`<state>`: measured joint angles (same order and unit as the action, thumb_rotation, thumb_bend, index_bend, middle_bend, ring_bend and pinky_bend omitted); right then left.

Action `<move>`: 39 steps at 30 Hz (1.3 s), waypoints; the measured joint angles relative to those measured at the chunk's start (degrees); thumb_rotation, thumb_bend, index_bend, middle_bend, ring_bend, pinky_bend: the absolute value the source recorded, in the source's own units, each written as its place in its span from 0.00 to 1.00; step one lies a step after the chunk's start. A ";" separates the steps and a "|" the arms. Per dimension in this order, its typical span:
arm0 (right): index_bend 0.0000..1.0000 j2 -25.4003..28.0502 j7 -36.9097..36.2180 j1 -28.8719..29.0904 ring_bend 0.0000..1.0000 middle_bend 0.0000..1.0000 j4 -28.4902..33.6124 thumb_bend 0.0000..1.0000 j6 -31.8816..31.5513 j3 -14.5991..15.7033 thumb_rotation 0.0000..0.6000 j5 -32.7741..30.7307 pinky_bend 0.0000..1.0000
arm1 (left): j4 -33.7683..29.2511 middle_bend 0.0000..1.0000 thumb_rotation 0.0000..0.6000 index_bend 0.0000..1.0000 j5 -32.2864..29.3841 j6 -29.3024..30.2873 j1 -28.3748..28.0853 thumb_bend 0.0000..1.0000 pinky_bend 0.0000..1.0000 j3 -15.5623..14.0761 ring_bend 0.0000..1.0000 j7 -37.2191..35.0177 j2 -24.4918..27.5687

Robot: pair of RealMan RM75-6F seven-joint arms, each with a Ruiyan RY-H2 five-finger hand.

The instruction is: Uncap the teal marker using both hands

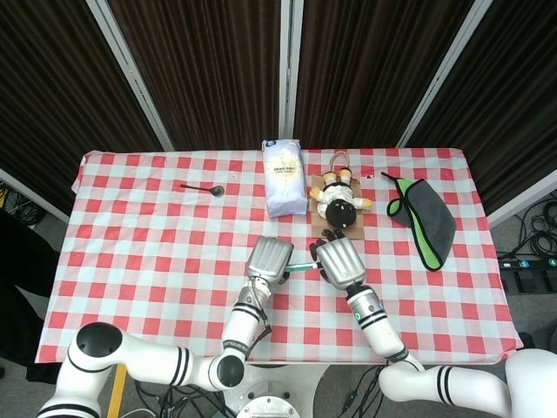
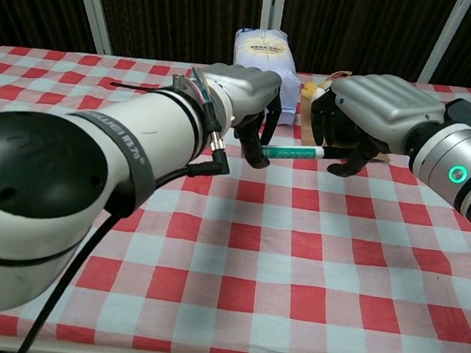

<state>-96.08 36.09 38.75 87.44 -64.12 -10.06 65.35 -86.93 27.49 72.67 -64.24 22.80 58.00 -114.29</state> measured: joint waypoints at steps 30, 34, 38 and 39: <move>0.75 -1.16 -1.07 -0.33 0.39 0.68 -1.75 0.26 -1.97 0.32 1.00 1.35 0.31 | -4.04 0.62 1.00 0.61 0.17 0.50 1.34 0.38 0.63 -0.12 0.51 -2.24 2.10; 0.77 -1.01 -1.47 -0.75 0.40 0.70 -2.11 0.28 -2.73 0.41 1.00 2.03 0.31 | -4.38 0.62 1.00 0.61 0.05 0.57 1.59 0.38 0.63 -0.39 0.51 -2.45 2.45; 0.79 -0.43 -1.86 -1.27 0.40 0.71 -2.16 0.30 -3.21 0.47 1.00 2.30 0.32 | -5.22 0.62 1.00 0.61 0.14 0.96 2.03 0.38 0.63 -0.65 0.51 -2.70 3.15; 0.79 -0.26 -2.03 -1.41 0.40 0.71 -2.16 0.30 -3.31 0.49 1.00 2.34 0.32 | -5.43 0.62 1.00 0.61 0.20 1.08 2.18 0.38 0.63 -0.72 0.51 -2.80 3.37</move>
<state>-96.34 34.06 37.34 85.28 -67.43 -9.58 67.69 -92.36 27.69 73.75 -62.06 22.08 55.20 -110.91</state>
